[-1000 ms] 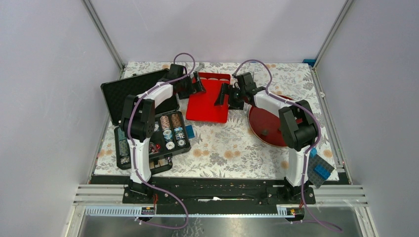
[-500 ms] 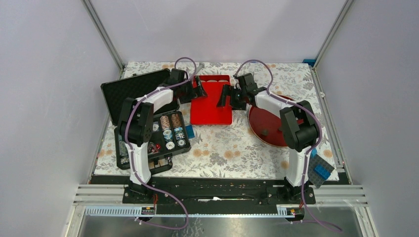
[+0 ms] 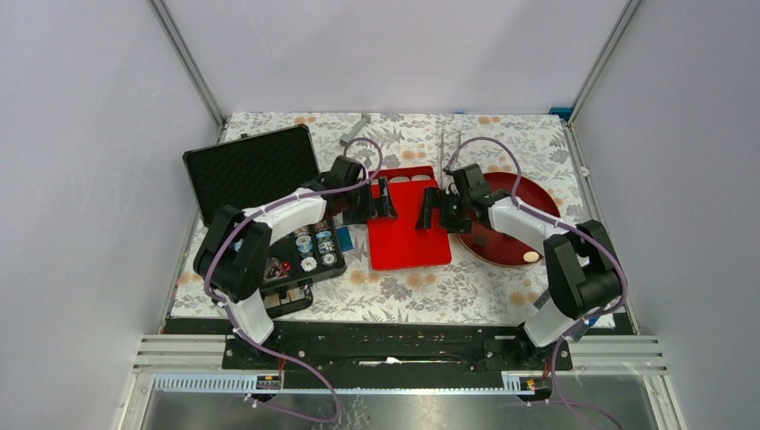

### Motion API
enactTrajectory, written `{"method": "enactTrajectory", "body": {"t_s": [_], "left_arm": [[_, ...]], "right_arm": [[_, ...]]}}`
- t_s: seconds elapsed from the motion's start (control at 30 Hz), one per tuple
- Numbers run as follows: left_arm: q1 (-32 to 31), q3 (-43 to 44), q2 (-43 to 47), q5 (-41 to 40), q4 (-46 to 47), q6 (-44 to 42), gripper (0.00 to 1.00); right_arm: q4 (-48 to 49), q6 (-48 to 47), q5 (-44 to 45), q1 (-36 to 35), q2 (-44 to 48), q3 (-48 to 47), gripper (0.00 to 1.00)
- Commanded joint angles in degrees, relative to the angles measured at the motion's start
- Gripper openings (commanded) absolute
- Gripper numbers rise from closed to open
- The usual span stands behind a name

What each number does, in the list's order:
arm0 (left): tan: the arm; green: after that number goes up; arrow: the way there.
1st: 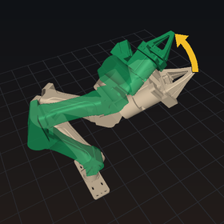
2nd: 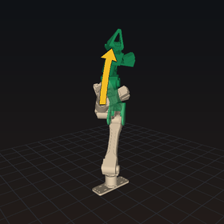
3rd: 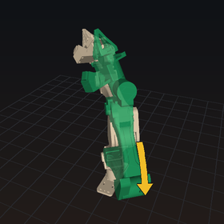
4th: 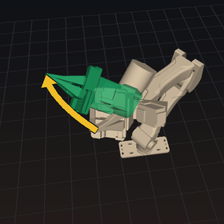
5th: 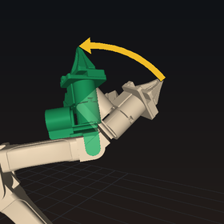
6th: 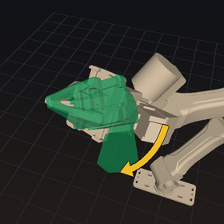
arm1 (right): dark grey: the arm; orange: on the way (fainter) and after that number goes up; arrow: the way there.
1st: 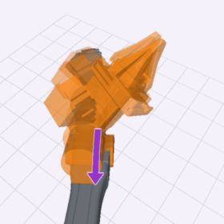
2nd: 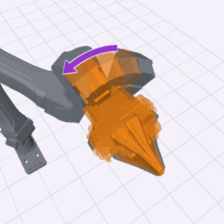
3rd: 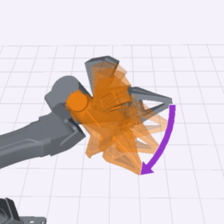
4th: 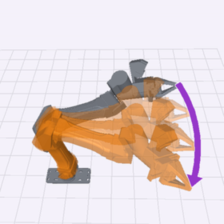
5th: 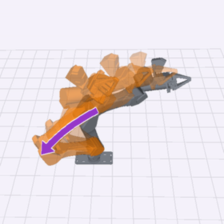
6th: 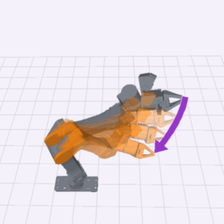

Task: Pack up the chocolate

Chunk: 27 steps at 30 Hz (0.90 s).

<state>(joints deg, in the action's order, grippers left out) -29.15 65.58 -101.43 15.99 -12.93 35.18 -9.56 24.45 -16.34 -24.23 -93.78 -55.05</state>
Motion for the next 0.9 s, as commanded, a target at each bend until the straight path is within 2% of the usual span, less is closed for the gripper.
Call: {"method": "enactTrajectory", "body": {"t_s": [0.0, 0.27, 0.43, 0.6, 0.73, 0.87], "left_arm": [[-2.8, -1.9, 5.3, 1.8, 3.2, 3.9, 0.97], [-2.8, -0.5, 3.7, -1.2, 1.3, 2.6, 0.98], [-2.8, 1.5, 2.5, -1.6, 0.3, 1.8, 0.98], [-2.8, 3.4, 2.2, -2.5, -1.2, 0.7, 0.98], [-2.8, 3.8, 2.1, -2.6, -1.7, 0.4, 0.99], [-2.8, 3.5, 2.1, -2.8, -1.7, 0.4, 0.99]], "right_arm": [[0.8, -2.2, -0.2, -0.8, 5.4, -2.1, 1.0], [-9.7, -5.0, 12.1, -0.8, 11.6, -6.1, 1.0], [-14.0, -5.9, 13.2, -0.9, 18.9, -6.0, 0.99], [-15.4, -1.6, 13.5, -3.6, 33.4, 2.4, 1.0], [-16.7, 6.3, 16.1, -11.9, 43.6, 11.4, 1.0], [-15.8, 14.2, 16.1, -17.4, 49.9, 20.7, 1.0]]}}
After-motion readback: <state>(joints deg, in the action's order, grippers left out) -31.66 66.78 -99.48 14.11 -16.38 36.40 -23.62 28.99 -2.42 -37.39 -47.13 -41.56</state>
